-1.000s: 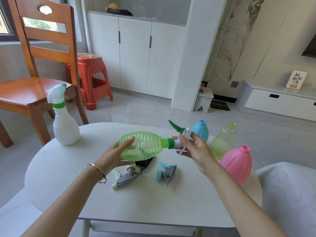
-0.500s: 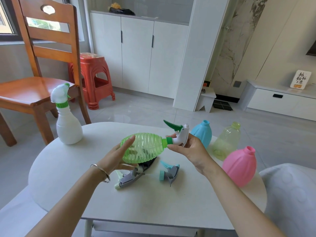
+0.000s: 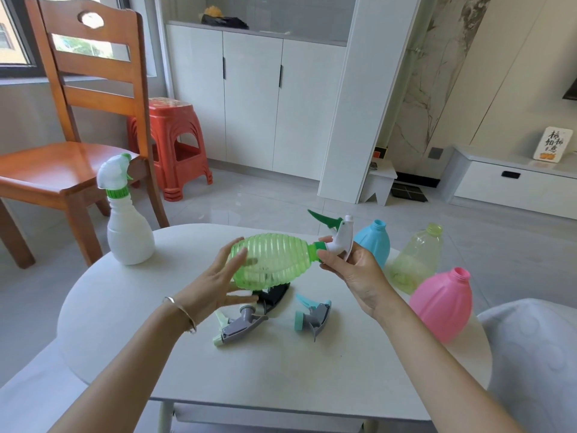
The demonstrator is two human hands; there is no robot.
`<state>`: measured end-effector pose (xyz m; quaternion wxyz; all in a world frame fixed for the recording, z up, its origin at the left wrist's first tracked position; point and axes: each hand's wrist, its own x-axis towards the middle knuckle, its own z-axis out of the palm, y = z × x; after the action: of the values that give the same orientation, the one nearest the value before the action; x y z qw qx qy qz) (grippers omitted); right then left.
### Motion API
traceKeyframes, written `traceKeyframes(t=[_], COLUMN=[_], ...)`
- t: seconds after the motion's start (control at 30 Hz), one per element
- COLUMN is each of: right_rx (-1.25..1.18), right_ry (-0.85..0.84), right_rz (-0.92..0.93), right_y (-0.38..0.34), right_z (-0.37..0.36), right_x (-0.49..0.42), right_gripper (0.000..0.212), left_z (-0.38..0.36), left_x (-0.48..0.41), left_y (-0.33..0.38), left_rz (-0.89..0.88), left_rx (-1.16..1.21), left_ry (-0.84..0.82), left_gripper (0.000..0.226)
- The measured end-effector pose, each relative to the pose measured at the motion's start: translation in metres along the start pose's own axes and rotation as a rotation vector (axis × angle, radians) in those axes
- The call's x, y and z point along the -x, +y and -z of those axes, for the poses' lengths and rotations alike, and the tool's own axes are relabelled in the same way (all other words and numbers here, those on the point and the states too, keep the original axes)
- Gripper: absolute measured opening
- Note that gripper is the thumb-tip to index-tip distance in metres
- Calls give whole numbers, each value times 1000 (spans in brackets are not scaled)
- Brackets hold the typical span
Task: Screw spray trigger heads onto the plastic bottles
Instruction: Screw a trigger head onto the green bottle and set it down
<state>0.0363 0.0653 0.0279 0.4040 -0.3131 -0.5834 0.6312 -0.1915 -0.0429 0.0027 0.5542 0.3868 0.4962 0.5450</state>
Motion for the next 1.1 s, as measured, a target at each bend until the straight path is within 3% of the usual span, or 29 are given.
traceKeyframes(t=[0.1,0.2,0.27,0.4,0.47,0.6,0.67,0.83,1.0,1.1], right_rx=[17,60,65,19,63,22,-14,-20,-53,-63], right_ry=[-5,-24,-11,-28,-62,1,44,14,49,20], right_rz=[5,8,9,15,39,9,-10,-34,-40,-52], right_y=[-1,3,7,5,4,7,8,12,12,13], right_z=[3,-4,-7,-8,-9,-7,-7,-11,-12,-13], right_x=[0,3,4,5,5,2,1,1,-1,-1], right_gripper=[40,44,42,42,39,38,39,42,42,42], left_z=[4,2,4,9,8,11,13,6,9,11], left_x=[2,6,5,5,8,11,13,16,16,17], left_y=[2,5,4,5,6,6,4,6,8,5], left_rz=[-57,89,95,131,182,53,-16,173,-42,46], left_rx=[51,61,-49,14,11,-131,-172,-109,-230,-168], left_ry=[-84,-101,-50,-43,-53,-56,-122,-140,-72,-133], left_gripper=[96,93,100,78,79,100,90,96,114,109])
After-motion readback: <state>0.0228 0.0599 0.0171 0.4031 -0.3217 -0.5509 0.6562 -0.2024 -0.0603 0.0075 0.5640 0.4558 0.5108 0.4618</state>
